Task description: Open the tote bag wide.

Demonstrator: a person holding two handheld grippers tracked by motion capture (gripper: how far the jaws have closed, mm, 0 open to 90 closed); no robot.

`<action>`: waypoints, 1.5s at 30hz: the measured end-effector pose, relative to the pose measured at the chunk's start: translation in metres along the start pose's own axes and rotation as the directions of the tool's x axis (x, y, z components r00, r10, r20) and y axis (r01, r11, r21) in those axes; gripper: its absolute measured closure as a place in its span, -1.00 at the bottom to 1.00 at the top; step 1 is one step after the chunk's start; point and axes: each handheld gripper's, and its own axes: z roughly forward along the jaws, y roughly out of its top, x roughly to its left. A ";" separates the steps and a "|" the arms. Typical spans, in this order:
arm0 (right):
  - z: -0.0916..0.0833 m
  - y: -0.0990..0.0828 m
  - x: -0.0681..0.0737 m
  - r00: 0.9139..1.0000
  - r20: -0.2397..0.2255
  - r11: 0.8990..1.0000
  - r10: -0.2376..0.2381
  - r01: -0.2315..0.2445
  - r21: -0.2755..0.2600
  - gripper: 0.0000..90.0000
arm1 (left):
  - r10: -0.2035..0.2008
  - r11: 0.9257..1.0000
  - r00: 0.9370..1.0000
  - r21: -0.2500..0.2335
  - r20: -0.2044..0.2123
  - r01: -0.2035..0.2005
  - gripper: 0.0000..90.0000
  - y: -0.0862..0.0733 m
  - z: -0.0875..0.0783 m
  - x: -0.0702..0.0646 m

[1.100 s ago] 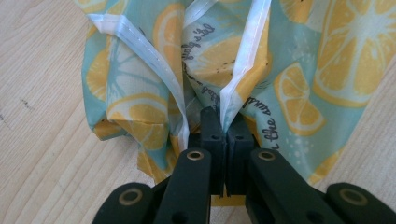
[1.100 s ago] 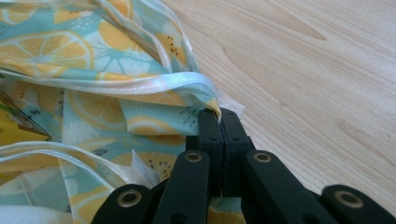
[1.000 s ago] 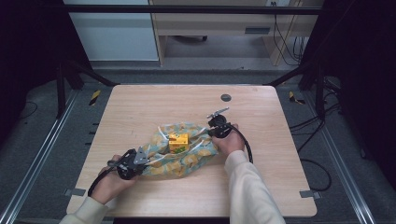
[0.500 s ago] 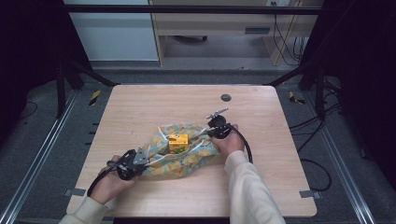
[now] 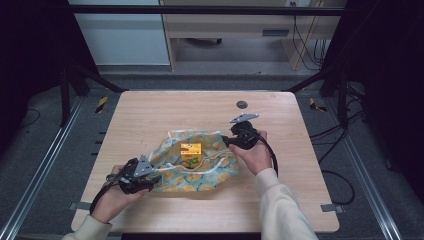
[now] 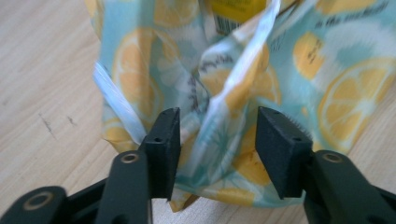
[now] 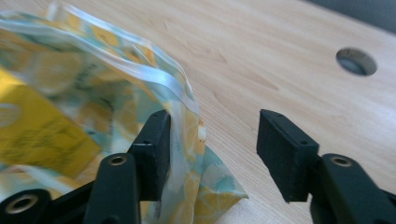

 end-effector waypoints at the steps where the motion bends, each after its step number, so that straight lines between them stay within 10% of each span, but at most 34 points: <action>1: -0.013 0.001 0.003 1.000 0.003 1.000 -0.012 0.012 -0.027 -0.12 | -0.003 1.000 1.000 -0.010 0.005 0.003 0.05 0.001 -0.003 0.000; 14: -0.050 -0.019 0.039 0.996 -0.071 0.996 -0.056 0.050 -0.078 -0.22 | 0.004 0.995 1.000 -0.101 -0.025 -0.006 -0.04 0.026 -0.029 0.004; 20: -0.045 -0.051 0.054 0.997 -0.059 0.999 -0.046 0.044 -0.027 -0.33 | -0.046 0.995 0.992 -0.091 -0.119 0.035 0.00 0.039 -0.004 0.034; 24: -0.039 -0.060 0.053 0.998 -0.057 1.000 -0.024 0.024 0.001 -0.28 | -0.070 0.996 0.992 -0.057 -0.109 0.064 0.03 0.042 0.012 0.046; 31: -0.027 -0.075 0.050 0.995 -0.101 0.999 -0.008 0.013 0.051 0.42 | -0.092 0.996 0.993 -0.005 -0.068 0.091 0.63 0.034 0.038 0.055; 35: -0.020 -0.081 0.050 0.993 -0.117 0.996 -0.027 0.036 0.077 0.98 | -0.070 0.998 0.991 -0.018 -0.116 0.068 0.95 0.032 0.035 0.052; 38: -0.019 -0.083 0.049 0.993 -0.104 0.992 -0.055 0.067 0.110 1.00 | -0.047 0.999 0.989 0.016 -0.140 0.050 0.97 0.031 0.035 0.055; 45: -0.019 -0.092 0.045 0.993 -0.103 0.980 -0.058 0.076 0.182 1.00 | -0.147 0.986 0.985 0.072 -0.091 0.153 0.97 0.010 0.049 0.066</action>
